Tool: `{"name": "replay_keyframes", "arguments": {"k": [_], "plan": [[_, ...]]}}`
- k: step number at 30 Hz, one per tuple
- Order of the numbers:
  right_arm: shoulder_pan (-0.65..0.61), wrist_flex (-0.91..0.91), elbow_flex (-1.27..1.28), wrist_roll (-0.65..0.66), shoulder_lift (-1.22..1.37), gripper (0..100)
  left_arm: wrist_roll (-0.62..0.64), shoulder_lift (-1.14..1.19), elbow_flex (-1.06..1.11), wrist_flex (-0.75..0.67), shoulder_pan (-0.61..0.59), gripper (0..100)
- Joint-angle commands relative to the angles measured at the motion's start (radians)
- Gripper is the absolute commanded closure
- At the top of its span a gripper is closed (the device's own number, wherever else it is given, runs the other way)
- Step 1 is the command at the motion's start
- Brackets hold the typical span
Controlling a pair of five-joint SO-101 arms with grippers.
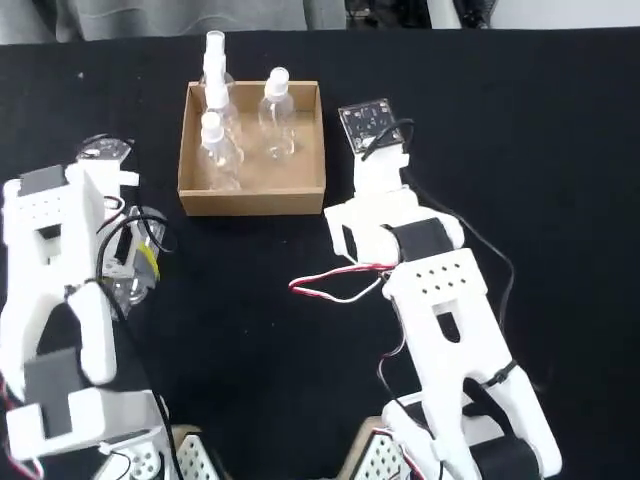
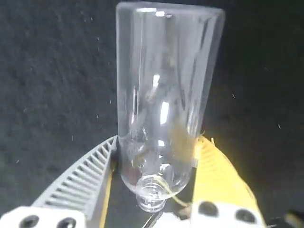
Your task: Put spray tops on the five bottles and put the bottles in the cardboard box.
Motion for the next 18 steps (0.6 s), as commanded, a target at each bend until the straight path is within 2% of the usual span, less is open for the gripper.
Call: {"name": "replay_keyframes", "arguments": {"k": [1, 6, 10, 15, 18], "plan": [[0.018, -0.025, -0.008, -0.002, -0.048, 72.5, -0.028, -0.110, -0.045, 0.058, -0.008, 84], [0.020, -0.025, -0.008, -0.002, -0.050, 72.5, -0.118, -0.146, -0.045, 0.106, -0.004, 84], [0.021, -0.020, -0.018, 0.002, -0.050, 72.4, -0.285, -0.169, -0.045, 0.107, -0.002, 84], [0.023, 0.106, -0.101, 0.008, -0.050, 72.3, -0.522, -0.163, -0.045, 0.104, 0.016, 84], [0.026, 0.158, -0.137, 0.008, -0.050, 72.3, -0.597, -0.160, -0.045, 0.104, 0.053, 84]]}}
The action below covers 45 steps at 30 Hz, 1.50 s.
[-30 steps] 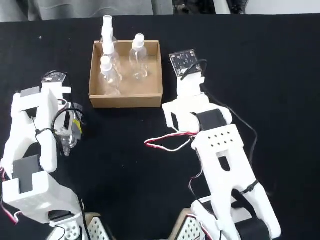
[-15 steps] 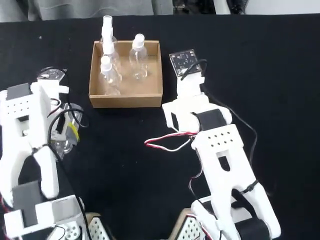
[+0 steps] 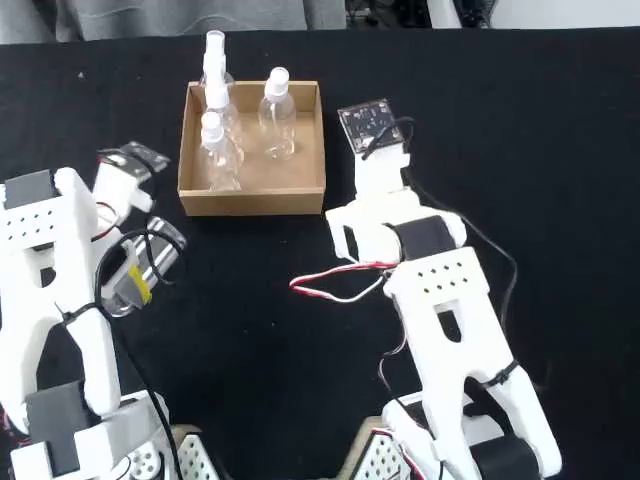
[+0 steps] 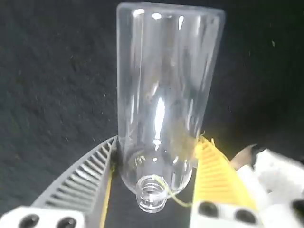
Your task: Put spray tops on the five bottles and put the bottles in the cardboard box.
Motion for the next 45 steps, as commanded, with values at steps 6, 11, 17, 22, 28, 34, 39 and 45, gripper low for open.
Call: {"name": "replay_keyframes", "arguments": {"k": [6, 11, 17, 22, 28, 34, 39, 45], "plan": [[0.161, 0.106, -0.154, 0.008, -0.050, 72.3, -0.098, -0.040, -0.045, 0.002, 0.197, 84], [0.281, 0.170, -0.225, 0.008, -0.047, 72.3, -0.092, -0.044, 0.012, -0.094, 0.349, 84], [0.374, 0.180, -0.252, 0.009, -0.042, 72.3, -0.098, -0.049, 0.157, -0.267, 0.501, 84], [0.382, 0.178, -0.252, 0.009, -0.041, 72.3, -0.132, -0.040, 0.194, -0.315, 0.582, 84], [0.379, 0.176, -0.251, 0.009, -0.041, 72.3, -0.141, -0.040, 0.203, -0.302, 0.582, 73], [0.379, 0.176, -0.249, 0.009, -0.041, 72.3, -0.084, -0.040, 0.127, -0.213, 0.559, 70], [0.379, 0.176, -0.248, 0.009, -0.041, 72.3, -0.034, -0.051, -0.016, -0.077, 0.552, 70], [0.377, 0.176, -0.246, 0.009, -0.039, 72.3, 0.037, -0.052, -0.125, 0.032, 0.533, 70]]}}
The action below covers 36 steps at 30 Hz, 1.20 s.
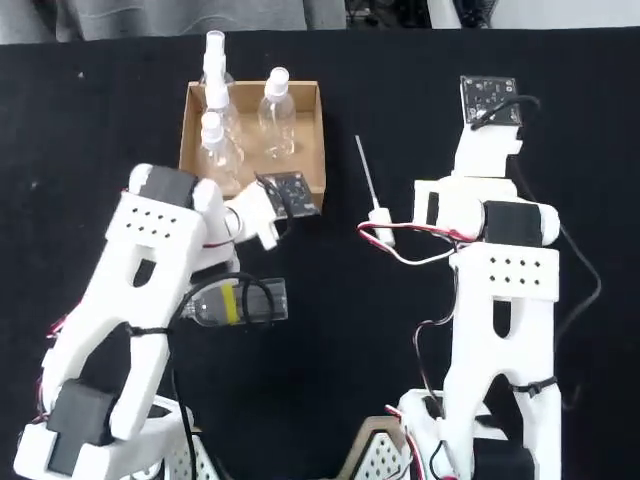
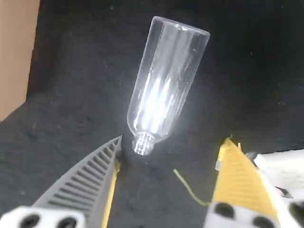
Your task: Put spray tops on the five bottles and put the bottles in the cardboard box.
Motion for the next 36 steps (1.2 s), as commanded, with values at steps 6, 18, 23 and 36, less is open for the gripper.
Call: {"name": "replay_keyframes", "arguments": {"k": [6, 18, 23, 36], "plan": [[0.020, 0.002, -0.058, 0.009, -0.039, 72.3, 0.138, -0.046, -0.073, 0.043, -0.053, 71], [-0.080, -0.066, -0.076, 0.008, 0.180, 72.3, 0.362, -0.262, 0.033, 0.032, -0.113, 71], [-0.106, -0.109, -0.076, 0.009, 0.246, 72.6, 0.519, -0.371, 0.116, -0.026, -0.153, 71], [-0.198, -0.187, -0.091, 0.017, 0.395, 72.6, 0.847, -0.617, 0.328, -0.147, -0.292, 71]]}}
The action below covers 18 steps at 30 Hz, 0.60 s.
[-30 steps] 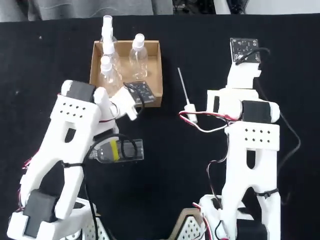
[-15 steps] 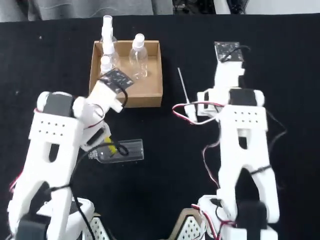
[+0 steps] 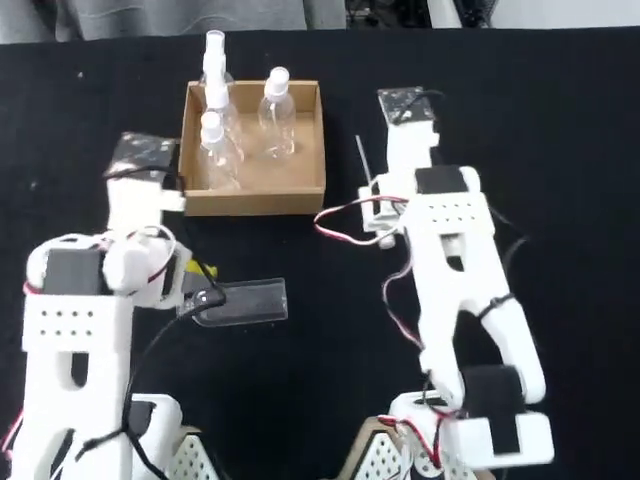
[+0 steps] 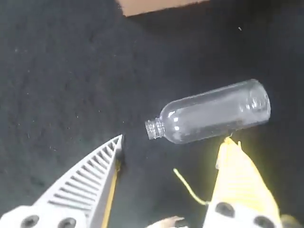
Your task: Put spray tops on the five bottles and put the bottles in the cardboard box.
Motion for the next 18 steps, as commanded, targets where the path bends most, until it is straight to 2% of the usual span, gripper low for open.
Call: {"name": "replay_keyframes", "arguments": {"k": [1, 7, 18], "plan": [[-0.018, -0.037, -0.084, 0.028, 0.033, 72.6, 0.078, -0.092, 0.050, -0.064, -0.035, 71], [-0.017, -0.041, -0.142, 0.041, 0.142, 72.6, 0.167, -0.229, 0.251, -0.229, -0.079, 71], [-0.018, -0.074, -0.248, 0.043, 0.343, 72.7, 0.192, -0.353, 0.360, -0.282, -0.077, 71]]}}
